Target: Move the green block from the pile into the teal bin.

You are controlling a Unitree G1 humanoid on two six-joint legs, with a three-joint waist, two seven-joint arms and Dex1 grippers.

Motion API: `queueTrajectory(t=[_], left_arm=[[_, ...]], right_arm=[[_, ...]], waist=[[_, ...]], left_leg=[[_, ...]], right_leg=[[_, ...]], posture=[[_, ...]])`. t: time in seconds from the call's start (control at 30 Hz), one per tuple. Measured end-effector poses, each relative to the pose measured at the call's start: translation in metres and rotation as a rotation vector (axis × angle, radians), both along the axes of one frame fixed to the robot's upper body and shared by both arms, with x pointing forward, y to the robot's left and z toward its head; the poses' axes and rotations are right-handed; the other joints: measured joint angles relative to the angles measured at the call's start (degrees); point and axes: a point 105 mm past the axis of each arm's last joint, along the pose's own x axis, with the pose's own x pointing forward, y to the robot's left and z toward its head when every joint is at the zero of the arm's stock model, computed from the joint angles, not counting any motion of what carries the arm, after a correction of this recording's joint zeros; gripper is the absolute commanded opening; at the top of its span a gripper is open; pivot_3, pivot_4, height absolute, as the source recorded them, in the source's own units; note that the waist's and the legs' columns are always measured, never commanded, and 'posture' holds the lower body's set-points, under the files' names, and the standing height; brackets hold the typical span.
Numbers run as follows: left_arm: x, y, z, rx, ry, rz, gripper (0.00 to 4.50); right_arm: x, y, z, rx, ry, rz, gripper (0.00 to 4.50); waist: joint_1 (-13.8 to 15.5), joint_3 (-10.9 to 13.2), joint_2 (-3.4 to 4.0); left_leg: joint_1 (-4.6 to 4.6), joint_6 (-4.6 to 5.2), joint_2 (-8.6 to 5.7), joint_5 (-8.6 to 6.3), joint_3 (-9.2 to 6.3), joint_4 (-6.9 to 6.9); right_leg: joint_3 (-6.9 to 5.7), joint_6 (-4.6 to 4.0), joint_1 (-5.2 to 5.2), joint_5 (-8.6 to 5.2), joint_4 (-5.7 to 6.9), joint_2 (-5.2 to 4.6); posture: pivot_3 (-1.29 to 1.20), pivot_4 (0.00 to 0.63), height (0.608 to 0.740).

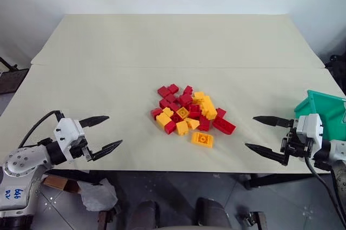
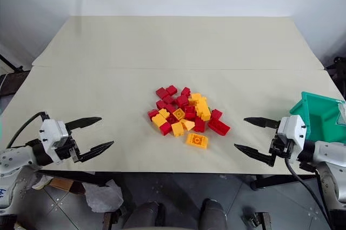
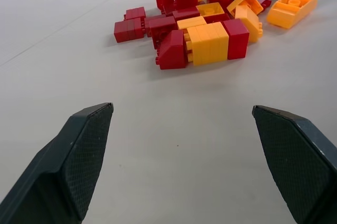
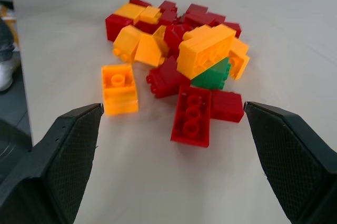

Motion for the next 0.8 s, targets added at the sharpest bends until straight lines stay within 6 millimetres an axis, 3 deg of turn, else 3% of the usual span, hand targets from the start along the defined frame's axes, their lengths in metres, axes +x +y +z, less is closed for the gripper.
queueTrajectory(t=[0.13,0.23,0.33,0.47,0.6,0.8], left_arm=[[0.0,-0.001,0.0,-0.023,0.013,-0.004,4.5],[-0.003,-0.006,0.002,-0.072,0.039,-0.042,4.5],[-0.008,-0.012,0.003,-0.08,0.046,-0.095,4.5],[-0.017,-0.03,0.004,-0.071,0.043,-0.212,4.5],[-0.026,-0.052,-0.003,-0.095,0.055,-0.314,4.5],[-0.024,-0.055,-0.001,-0.102,0.039,-0.303,4.5]], right_arm=[[0.001,0.002,0.002,0.011,-0.015,-0.012,4.47],[0.0,0.004,0.002,0.026,-0.003,-0.005,3.89],[-0.006,0.011,0.001,0.01,0.032,0.045,2.83],[-0.01,0.035,-0.002,-0.025,0.082,0.145,1.46],[0.007,0.067,-0.004,-0.044,0.062,0.189,0.2],[0.045,0.094,-0.012,-0.081,0.058,0.121,0.09]], waist=[[0.14,0.0,0.0],[0.24,0.0,0.0],[0.54,0.0,0.0],[0.48,0.0,0.0],[0.23,0.0,0.0],[0.1,0.0,0.0]], left_leg=[[0.0,0.0,0.0,0.0,-0.01,0.01],[0.0,-0.01,0.0,-0.01,-0.01,0.02],[0.0,-0.01,0.0,-0.01,-0.01,0.02],[0.01,-0.03,0.06,-0.02,0.0,0.05],[-0.02,-0.06,0.12,-0.04,0.04,0.14],[-0.07,-0.1,0.19,-0.07,0.03,0.26]], right_leg=[[0.0,0.0,0.02,0.0,-0.01,0.0],[0.0,0.0,0.02,0.0,-0.01,0.0],[0.0,0.0,0.02,0.0,-0.01,0.0],[0.02,-0.03,0.01,0.02,-0.01,0.06],[0.09,-0.08,-0.03,0.04,0.0,0.15],[0.11,-0.11,-0.05,0.05,0.02,0.25]], posture=[[0.0,0.15,0.74],[0.0,0.15,0.74],[0.0,0.15,0.74],[0.0,0.15,0.74],[0.0,0.15,0.74],[0.0,0.15,0.74]])
